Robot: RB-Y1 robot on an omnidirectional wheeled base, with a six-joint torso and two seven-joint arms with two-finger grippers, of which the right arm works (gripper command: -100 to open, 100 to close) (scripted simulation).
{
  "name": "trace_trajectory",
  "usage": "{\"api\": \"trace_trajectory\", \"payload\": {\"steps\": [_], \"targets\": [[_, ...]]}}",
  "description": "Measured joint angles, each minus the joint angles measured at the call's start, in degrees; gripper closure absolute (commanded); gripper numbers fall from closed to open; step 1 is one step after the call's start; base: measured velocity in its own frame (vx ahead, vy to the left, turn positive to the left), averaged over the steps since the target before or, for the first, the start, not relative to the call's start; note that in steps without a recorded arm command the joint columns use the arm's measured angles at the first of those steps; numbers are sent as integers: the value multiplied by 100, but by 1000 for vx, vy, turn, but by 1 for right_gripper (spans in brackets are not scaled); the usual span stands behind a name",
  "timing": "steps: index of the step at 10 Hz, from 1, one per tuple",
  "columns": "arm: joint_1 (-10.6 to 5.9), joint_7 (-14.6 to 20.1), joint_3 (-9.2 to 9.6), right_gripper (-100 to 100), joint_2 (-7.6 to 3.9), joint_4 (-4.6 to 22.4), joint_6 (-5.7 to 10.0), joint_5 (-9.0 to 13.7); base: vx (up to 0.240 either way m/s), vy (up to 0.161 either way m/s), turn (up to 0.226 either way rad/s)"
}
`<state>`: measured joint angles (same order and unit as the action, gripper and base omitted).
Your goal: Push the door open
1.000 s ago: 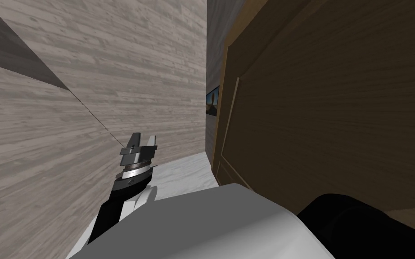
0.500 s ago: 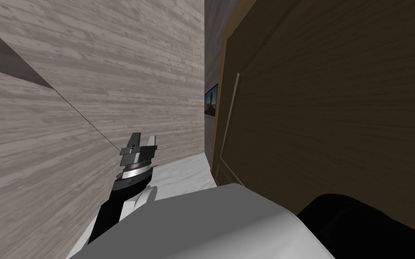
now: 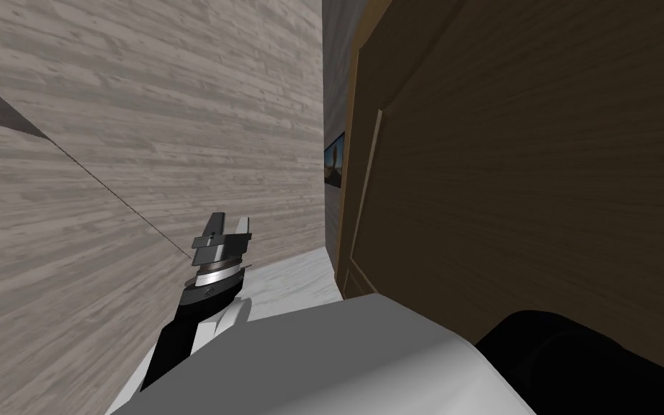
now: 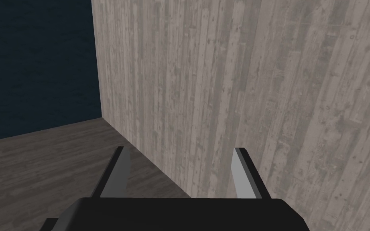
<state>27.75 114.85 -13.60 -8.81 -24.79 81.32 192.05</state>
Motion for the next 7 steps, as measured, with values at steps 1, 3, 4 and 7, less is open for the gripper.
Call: {"api": "trace_trajectory", "payload": {"steps": [1,3,4,7], "targets": [[-25,66,-9,-100,-25,98,37,116,93,-79,-30],[3,226,-16,-100,-37,178,155,359,120,-80,-13],[7,295,-25,-100,-63,251,188,498,127,-75,20],[30,534,-36,-100,-113,362,380,847,86,-121,-14]]}}
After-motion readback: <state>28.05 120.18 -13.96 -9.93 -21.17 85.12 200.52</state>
